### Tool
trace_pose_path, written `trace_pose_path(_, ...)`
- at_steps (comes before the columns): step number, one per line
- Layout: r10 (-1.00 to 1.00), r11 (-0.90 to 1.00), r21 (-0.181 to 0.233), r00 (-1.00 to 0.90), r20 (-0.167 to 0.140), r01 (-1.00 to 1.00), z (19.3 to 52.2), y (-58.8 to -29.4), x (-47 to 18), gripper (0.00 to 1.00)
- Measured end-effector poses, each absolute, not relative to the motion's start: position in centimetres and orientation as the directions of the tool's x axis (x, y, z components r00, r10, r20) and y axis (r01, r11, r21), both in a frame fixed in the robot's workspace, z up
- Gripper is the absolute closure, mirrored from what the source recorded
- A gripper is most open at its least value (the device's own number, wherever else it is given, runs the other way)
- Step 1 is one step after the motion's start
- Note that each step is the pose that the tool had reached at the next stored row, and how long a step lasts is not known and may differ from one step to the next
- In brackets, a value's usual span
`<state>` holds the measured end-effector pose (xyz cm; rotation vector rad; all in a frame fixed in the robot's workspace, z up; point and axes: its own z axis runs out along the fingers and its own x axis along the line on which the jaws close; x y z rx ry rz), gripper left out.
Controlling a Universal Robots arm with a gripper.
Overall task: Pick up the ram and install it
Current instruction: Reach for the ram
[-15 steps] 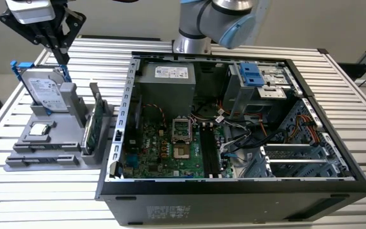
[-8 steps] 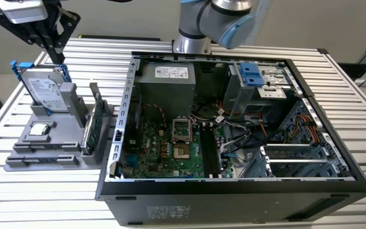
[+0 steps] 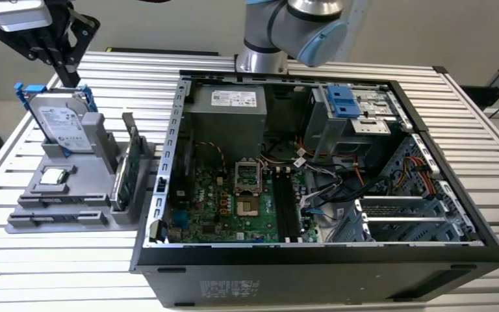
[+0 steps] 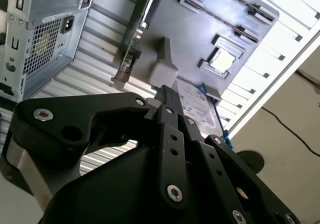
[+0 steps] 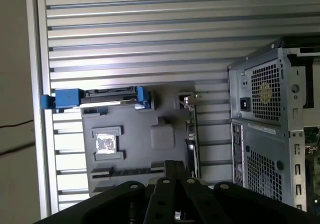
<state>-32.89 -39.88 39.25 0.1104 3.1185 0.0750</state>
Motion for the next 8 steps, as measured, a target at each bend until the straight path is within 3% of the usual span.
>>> trace_pose_path(8,0.071,0.996,0.049,-0.997,-0.018,0.070,39.3,-39.9,-34.4,1.00)
